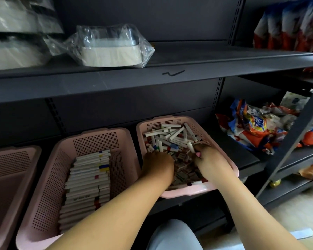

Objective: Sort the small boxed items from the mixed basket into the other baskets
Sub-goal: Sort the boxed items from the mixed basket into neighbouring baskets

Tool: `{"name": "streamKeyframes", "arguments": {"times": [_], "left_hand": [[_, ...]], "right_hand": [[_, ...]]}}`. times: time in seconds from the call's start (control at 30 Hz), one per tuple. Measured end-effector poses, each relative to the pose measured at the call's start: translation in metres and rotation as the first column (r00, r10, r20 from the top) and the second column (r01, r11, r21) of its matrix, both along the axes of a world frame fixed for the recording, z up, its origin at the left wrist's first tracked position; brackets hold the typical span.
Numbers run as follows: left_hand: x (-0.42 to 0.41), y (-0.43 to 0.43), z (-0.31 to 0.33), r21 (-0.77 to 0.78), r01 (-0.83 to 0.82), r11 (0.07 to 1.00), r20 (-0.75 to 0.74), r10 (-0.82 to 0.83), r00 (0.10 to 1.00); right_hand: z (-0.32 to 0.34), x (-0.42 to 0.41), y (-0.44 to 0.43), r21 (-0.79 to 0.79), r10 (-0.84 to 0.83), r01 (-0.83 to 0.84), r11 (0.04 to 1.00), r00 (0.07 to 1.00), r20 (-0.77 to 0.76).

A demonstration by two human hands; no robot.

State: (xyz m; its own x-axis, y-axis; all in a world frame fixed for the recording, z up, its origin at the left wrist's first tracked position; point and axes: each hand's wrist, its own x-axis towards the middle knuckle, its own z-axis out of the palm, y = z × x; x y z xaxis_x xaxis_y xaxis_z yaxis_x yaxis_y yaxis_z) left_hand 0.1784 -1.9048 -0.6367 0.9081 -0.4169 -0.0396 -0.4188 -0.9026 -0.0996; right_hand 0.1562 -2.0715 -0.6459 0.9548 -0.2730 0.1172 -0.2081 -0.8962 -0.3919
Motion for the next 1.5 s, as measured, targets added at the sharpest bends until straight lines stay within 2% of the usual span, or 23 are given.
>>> {"name": "streamKeyframes", "arguments": {"times": [0.13,0.3,0.37,0.5,0.57,0.67,0.73,0.8,0.87,1.0,1.17,1.37,1.5], "left_hand": [[0.000,-0.002,0.002,-0.011,-0.006,1.000,-0.009,0.006,1.000],[0.006,0.006,-0.001,-0.271,0.077,0.960,-0.074,-0.100,0.992],[0.012,0.005,0.001,-0.226,0.086,0.970,-0.076,-0.106,0.992],[0.024,-0.004,0.000,0.012,0.080,0.997,-0.031,-0.080,0.996],[0.028,-0.005,-0.003,0.024,0.136,0.990,0.015,-0.136,0.991],[0.036,0.002,-0.004,-0.139,0.264,0.954,0.090,-0.254,0.963],[0.041,0.008,-0.002,-0.311,0.360,0.880,0.145,-0.331,0.933],[0.042,0.014,0.008,-0.422,0.388,0.819,0.148,-0.360,0.921],[0.042,0.025,0.022,-0.469,0.402,0.786,0.163,-0.370,0.915],[0.056,0.078,0.039,-0.506,0.288,0.813,0.121,-0.264,0.957],[0.084,0.174,0.028,-0.392,0.125,0.912,0.074,-0.104,0.992],[0.105,0.243,0.011,-0.255,-0.049,0.966,-0.015,0.047,0.999],[0.122,0.246,0.000,-0.203,-0.086,0.975,-0.052,0.077,0.996]], "right_hand": [[0.001,0.002,0.000,0.005,-0.037,0.037,0.999,0.999,-0.015],[0.003,0.001,0.001,0.091,-0.061,0.064,0.994,0.997,-0.037],[0.007,0.000,0.002,0.060,-0.075,0.078,0.995,0.995,-0.060],[0.009,-0.003,0.003,0.070,-0.087,0.089,0.994,0.996,-0.031],[0.010,-0.006,0.004,0.071,-0.078,0.080,0.994,0.997,-0.025],[0.012,-0.009,0.002,0.150,-0.073,0.074,0.986,0.997,-0.016],[0.015,-0.012,0.001,0.189,-0.069,0.065,0.980,0.998,0.014],[0.016,-0.014,-0.001,0.229,-0.050,0.038,0.973,0.998,0.046],[0.016,-0.010,-0.001,0.275,-0.049,0.032,0.961,0.997,0.056],[0.017,0.000,0.017,0.266,-0.020,-0.004,0.964,0.996,0.089],[0.024,0.012,0.070,0.311,0.170,-0.234,0.921,0.961,0.220],[0.036,0.032,0.121,0.288,0.317,-0.380,0.879,0.917,0.242],[0.036,0.041,0.134,0.249,0.340,-0.381,0.890,0.920,0.194]]}}
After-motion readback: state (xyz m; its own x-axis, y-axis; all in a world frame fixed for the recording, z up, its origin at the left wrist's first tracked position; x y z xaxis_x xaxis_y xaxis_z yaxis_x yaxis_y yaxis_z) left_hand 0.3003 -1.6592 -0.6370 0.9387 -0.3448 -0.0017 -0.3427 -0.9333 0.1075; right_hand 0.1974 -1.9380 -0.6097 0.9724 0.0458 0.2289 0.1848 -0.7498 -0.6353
